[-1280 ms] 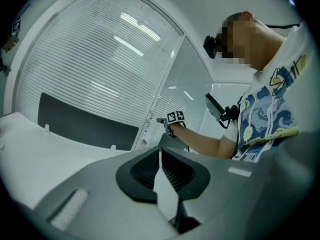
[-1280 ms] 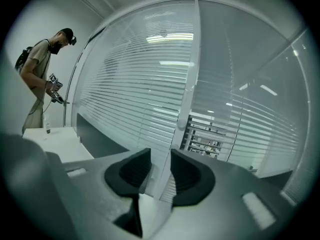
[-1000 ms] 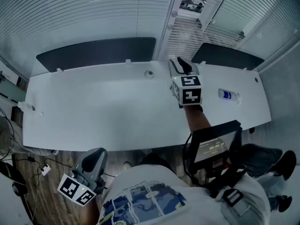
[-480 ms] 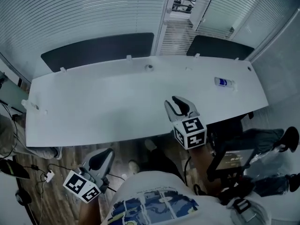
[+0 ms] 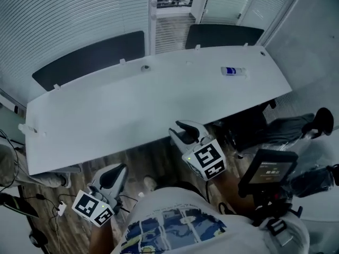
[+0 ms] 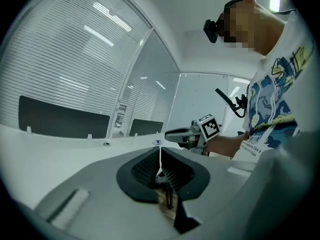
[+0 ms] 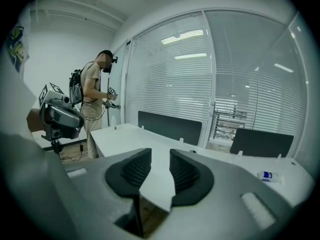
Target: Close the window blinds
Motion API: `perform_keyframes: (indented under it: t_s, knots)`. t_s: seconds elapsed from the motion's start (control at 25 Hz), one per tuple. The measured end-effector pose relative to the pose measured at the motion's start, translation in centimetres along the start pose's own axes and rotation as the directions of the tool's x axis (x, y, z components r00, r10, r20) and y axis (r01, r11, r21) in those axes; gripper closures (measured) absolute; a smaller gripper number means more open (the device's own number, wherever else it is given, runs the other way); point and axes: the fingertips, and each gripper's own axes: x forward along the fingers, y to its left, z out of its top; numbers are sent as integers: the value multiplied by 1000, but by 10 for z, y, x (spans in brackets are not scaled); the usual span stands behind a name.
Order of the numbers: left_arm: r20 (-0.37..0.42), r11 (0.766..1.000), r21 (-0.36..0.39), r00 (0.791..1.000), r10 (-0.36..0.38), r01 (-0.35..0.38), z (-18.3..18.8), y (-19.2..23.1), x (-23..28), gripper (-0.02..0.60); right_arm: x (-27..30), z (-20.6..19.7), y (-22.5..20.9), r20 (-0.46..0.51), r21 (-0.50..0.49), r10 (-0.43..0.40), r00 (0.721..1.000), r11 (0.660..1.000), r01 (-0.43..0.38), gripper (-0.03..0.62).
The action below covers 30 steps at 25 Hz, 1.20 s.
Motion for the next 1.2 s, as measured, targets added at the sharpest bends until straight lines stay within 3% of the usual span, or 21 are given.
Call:
perform_keyframes:
  t_s: [0.6, 0.84, 1.2]
  knots:
    - [-30, 999, 11, 998, -46, 47, -12, -160, 40, 568, -149, -50, 3, 49, 37, 88, 995, 995, -90, 480]
    - [-52, 996, -14, 995, -86, 85, -22, -180, 36, 568, -175, -55, 11, 56, 39, 75, 996, 996, -77, 482]
    - [-49, 989, 14, 988, -149, 150, -10, -189, 26, 568, -190, -35, 31, 85, 26, 32, 996, 999, -34, 495]
